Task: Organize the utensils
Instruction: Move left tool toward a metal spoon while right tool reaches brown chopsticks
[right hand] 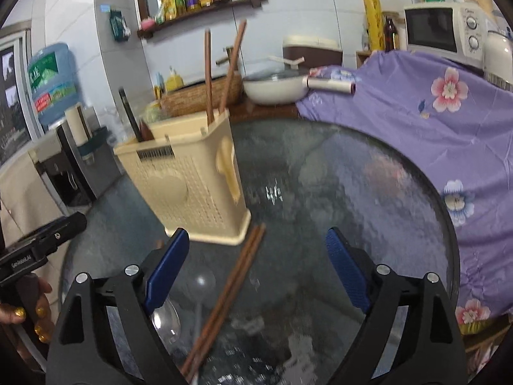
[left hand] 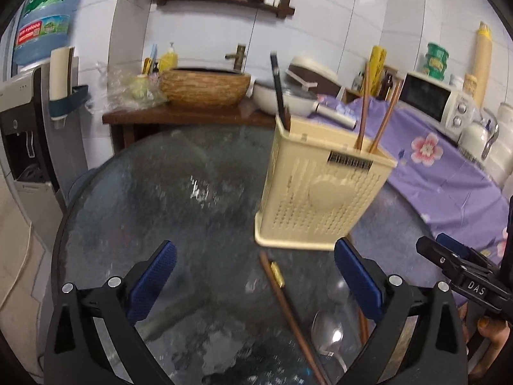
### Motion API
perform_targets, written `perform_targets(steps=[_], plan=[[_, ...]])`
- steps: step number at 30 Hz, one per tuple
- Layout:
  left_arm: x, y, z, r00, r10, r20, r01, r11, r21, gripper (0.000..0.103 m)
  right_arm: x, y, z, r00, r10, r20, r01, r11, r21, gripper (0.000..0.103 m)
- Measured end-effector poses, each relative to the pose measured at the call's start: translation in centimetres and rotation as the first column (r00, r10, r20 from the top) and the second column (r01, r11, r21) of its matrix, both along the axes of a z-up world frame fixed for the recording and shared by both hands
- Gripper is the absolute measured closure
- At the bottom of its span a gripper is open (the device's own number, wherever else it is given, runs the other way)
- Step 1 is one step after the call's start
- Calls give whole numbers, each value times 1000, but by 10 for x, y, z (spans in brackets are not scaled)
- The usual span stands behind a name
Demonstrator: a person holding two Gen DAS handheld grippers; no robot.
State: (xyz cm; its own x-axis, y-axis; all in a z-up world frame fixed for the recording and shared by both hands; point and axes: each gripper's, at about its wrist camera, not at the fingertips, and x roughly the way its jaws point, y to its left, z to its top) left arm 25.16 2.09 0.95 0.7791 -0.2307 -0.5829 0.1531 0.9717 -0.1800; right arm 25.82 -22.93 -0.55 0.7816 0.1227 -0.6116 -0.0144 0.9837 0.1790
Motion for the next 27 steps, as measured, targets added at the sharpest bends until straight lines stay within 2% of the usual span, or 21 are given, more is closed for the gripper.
perform_targets(steps=[1,3,5,7,10,13,15,16,19,21,23,27], plan=[[0,-1,-8,999,-5,-43,5,1000,6,6,0,1,-6,1000,4,-25,-4,1000,0,18],[0,0,-18,996,-8,-87,8,1000,-4,6,0,4,-19,997,19,-75,-19,1000,4,28],[0,0,-25,994,0,-112,-1,1000,-9,7,2,7,-28,992,29,-119,-29,1000,6,42],[0,0,-32,991,-1,-131,-2,1000,-17,7,3,9,-34,989,35,-141,-33,999,11,49],[1,0,-38,989,2,-146,-2,1000,-6,9,7,12,-41,984,42,-171,-39,999,17,52],[1,-3,-45,986,-1,-165,4,1000,21,20,12,16,-47,978,63,-200,-56,998,38,54],[2,-5,-50,983,-11,-185,14,1000,19,31,14,21,-49,974,89,-206,-82,996,42,58],[1,-5,-51,981,-18,-193,21,1000,13,34,14,25,-51,973,100,-209,-95,995,30,58],[-2,-9,-54,977,-46,-209,46,999,-6,42,19,26,-53,972,82,-220,-81,997,16,59],[-5,-15,-56,974,-73,-213,71,997,-15,50,26,21,-56,969,59,-238,-54,998,26,63],[-8,-25,-57,971,-108,-213,110,994,-6,51,34,19,-58,967,42,-252,-36,999,29,69],[-9,-37,-58,967,-143,-213,145,989,-3,55,51,15,-58,961,28,-274,-14,999,52,72]])
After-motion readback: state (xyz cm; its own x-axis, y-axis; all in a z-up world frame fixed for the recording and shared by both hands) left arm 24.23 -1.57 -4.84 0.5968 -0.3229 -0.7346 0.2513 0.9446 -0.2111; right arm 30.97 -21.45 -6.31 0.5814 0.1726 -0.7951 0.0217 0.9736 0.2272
